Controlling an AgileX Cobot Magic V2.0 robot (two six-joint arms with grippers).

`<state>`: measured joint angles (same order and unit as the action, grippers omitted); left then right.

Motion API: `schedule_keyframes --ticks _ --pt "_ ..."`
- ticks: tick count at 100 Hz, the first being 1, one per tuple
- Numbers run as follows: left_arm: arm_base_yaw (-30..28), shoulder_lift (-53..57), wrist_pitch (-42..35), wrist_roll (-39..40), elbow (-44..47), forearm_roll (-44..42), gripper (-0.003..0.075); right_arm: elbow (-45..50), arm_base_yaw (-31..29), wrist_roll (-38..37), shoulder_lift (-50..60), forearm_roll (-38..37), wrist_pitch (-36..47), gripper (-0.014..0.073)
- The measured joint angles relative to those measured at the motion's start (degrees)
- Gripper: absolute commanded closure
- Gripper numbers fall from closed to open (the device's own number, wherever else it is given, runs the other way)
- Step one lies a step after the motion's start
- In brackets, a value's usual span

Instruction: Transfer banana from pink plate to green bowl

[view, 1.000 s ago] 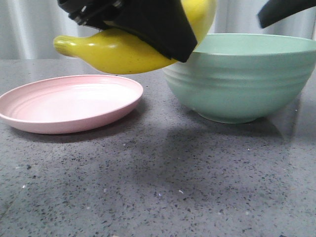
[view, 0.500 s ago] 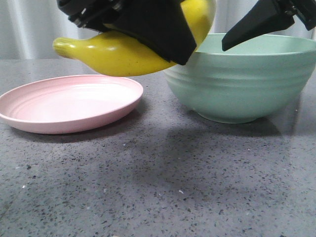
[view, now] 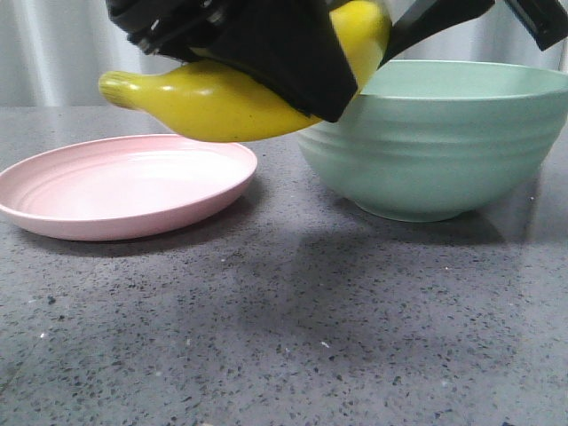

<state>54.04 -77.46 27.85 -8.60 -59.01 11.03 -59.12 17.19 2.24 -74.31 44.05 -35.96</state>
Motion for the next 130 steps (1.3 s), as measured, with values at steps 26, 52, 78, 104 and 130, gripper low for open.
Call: schedule_keyframes --ticks 26,52,78,104,130 --pt "0.00 0.00 -0.55 0.00 0.00 0.00 0.0237 0.00 0.00 0.00 -0.13 0.13 0.03 0.0663" --pt "0.00 2.74 -1.02 0.00 -0.25 -1.00 0.0237 -0.78 -0.11 0.11 -0.13 -0.19 0.03 0.0663" --pt "0.00 6.35 -1.13 0.00 -3.27 -1.23 0.0237 -6.65 -4.37 0.85 -0.22 -2.98 0.92 0.0663" --pt "0.00 6.74 -1.13 0.00 -3.98 -1.23 0.0237 -7.32 -11.74 0.85 -0.50 -8.64 3.20 0.0663" --pt "0.00 6.74 -1.13 0.00 -3.98 -1.23 0.0239 -7.32 -12.54 0.95 -3.98 -14.99 4.09 0.0608"
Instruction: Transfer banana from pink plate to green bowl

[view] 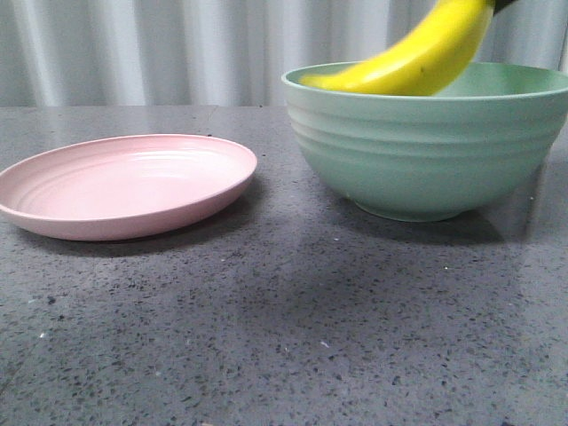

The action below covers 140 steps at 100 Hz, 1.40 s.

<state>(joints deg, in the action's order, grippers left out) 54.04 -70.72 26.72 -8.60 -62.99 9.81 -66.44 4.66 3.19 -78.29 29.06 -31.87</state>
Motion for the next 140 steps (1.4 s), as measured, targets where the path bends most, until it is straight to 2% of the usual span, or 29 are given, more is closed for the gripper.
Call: schedule_keyframes --ticks 8,19,26,55,70,78,85,86,98,105,111,140 --pt "0.00 0.00 0.00 0.00 0.00 0.00 0.0239 0.00 0.00 0.43 -1.55 -0.66 0.00 0.0500" --pt "0.00 0.00 0.10 0.00 0.00 0.00 0.0239 0.00 0.00 1.43 -2.91 -1.05 -0.10 0.0293" --pt "0.00 0.00 0.10 0.00 0.00 0.00 0.0239 0.00 0.11 2.11 -3.10 -1.03 -0.21 0.0224" --pt "0.00 0.00 0.10 0.00 0.00 0.00 0.0239 -0.27 0.11 2.36 -3.10 -1.16 0.35 0.0214" --pt "0.00 0.00 0.10 0.00 0.00 0.00 0.0239 -1.29 0.11 2.36 -2.67 -3.70 0.40 0.0215" --pt "0.00 0.00 0.10 0.00 0.00 0.00 0.0244 -1.33 0.11 2.36 -1.48 -5.84 0.27 0.0241" --pt "0.00 0.00 -0.33 0.00 0.00 -0.25 0.0291 -1.33 0.11 2.36 -0.25 -7.32 -0.57 0.0319" --pt "0.00 0.00 -0.44 0.00 0.00 -0.38 0.0300 -1.33 0.11 2.36 -0.02 -7.58 -0.57 0.0351" --pt "0.00 0.00 -2.40 0.00 0.00 -1.01 0.0511 -1.33 0.11 2.36 2.05 -8.61 -2.23 0.0547" --pt "0.00 0.00 -3.47 0.00 0.00 -1.22 0.0643 -1.33 0.11 2.36 3.51 -9.11 -3.44 0.0632" --pt "0.00 0.00 -3.70 0.00 0.00 -1.39 0.0739 -1.21 0.11 2.36 4.74 -9.48 -4.47 0.0662" --pt "0.00 0.99 -3.70 0.00 0.61 -1.50 0.0741 4.62 0.11 4.81 14.12 -10.15 -6.13 0.0663"
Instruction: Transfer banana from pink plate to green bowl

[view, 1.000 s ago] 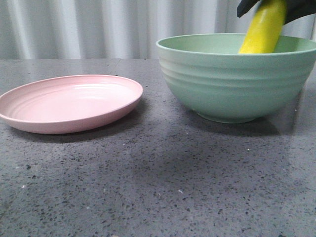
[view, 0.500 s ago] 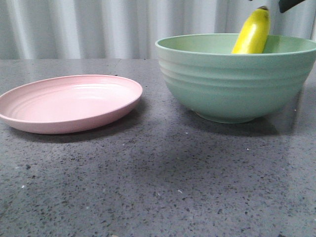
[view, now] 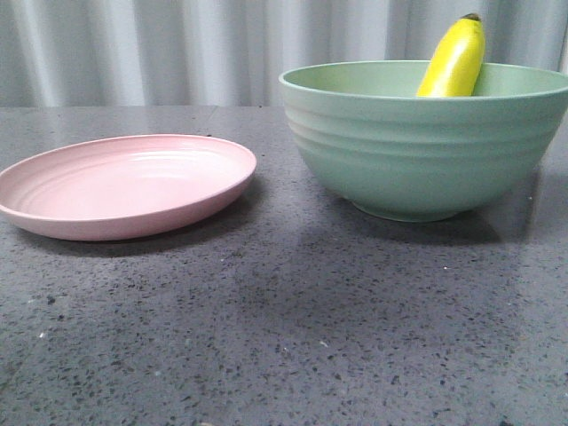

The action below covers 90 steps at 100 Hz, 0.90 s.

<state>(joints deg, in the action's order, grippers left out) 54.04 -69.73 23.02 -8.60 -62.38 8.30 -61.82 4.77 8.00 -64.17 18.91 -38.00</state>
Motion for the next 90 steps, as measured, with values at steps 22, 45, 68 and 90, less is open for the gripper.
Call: schedule_keyframes --ticks 22,45,68,90 --pt "0.00 6.52 -4.64 0.00 5.43 0.00 0.0741 8.58 0.00 2.54 12.38 0.00 4.18 0.0663" --pt "0.00 16.73 -10.08 0.00 15.77 0.00 0.0741 19.92 0.00 4.41 28.21 0.00 9.13 0.0663" --pt "0.00 27.54 -16.32 0.00 27.88 0.00 0.0741 28.70 0.00 5.09 43.88 0.00 10.80 0.0663" --pt "0.00 36.47 -19.54 0.00 36.83 1.08 0.0741 36.11 0.00 5.14 57.39 0.00 13.01 0.0662"
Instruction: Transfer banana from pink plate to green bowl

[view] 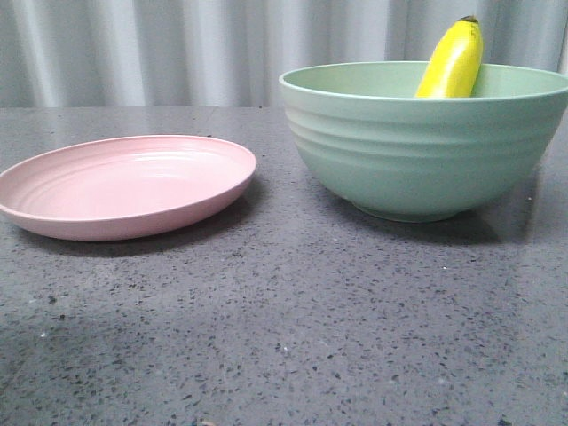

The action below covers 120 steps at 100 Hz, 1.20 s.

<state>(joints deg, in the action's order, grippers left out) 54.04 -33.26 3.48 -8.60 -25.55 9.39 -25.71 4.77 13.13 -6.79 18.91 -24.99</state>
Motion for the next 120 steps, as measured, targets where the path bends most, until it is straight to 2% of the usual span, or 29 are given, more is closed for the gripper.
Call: schedule_keyframes --ticks 23,94,104,120 --pt "0.00 5.67 -0.75 0.00 5.33 0.60 0.0741 2.80 0.00 0.00 7.30 0.00 0.65 0.0662" --pt "0.00 6.04 -2.48 0.00 8.44 0.60 0.0741 3.06 0.00 0.09 7.43 0.00 0.65 0.0663" --pt "-1.62 6.50 -5.29 0.00 10.58 0.60 0.0741 3.06 0.00 0.09 7.43 0.00 0.65 0.0662" --pt "-7.31 8.39 -8.41 0.00 13.36 0.60 0.0741 3.06 0.00 0.09 7.43 0.00 0.65 0.0663"
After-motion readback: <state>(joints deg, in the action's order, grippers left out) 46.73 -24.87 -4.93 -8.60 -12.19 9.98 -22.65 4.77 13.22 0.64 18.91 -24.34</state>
